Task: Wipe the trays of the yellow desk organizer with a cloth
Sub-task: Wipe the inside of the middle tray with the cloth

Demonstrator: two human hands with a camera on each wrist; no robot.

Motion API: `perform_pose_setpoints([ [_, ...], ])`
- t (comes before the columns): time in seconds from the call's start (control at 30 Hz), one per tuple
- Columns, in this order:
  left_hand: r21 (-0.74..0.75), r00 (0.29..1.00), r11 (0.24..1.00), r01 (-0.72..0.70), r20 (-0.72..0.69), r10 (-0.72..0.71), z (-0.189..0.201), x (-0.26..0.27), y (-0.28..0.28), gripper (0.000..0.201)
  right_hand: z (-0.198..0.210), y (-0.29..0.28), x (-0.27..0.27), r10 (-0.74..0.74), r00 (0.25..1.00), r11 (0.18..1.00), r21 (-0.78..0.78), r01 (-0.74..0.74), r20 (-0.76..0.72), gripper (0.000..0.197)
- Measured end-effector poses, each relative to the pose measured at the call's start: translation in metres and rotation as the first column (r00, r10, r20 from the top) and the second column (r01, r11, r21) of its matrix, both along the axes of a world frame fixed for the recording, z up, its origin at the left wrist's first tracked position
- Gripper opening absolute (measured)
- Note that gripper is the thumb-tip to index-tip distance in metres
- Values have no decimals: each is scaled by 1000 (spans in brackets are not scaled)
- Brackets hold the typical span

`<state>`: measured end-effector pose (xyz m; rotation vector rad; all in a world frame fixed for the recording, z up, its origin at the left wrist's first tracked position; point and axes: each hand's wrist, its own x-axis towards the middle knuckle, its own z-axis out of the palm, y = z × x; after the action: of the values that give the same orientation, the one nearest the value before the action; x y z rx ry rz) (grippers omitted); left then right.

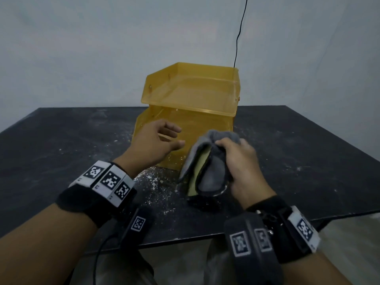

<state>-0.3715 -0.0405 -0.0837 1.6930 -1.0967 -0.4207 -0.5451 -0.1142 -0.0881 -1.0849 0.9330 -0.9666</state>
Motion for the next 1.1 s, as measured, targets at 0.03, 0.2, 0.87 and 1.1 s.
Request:
perform_pose_setpoints([
  [0.03, -8, 996, 998, -60, 70, 60, -1, 5, 1, 23, 2, -1, 1, -105, 994, 992, -75, 102, -27, 16],
  [0.2, 11, 900, 967, -255, 369, 233, 4, 29, 9, 30, 7, 5, 23, -160, 924, 822, -566, -71, -348, 22],
  [0.87, -112, 998, 994, -18, -62, 11, 0, 90, 28, 51, 10, -37, 133, 118, 452, 364, -385, -848, -884, 37],
  [1.1, -141, 975, 989, -41, -220, 9, 4, 84, 32, 50, 9, -2, 87, 334, 502, 271, -429, -862, -798, 40],
])
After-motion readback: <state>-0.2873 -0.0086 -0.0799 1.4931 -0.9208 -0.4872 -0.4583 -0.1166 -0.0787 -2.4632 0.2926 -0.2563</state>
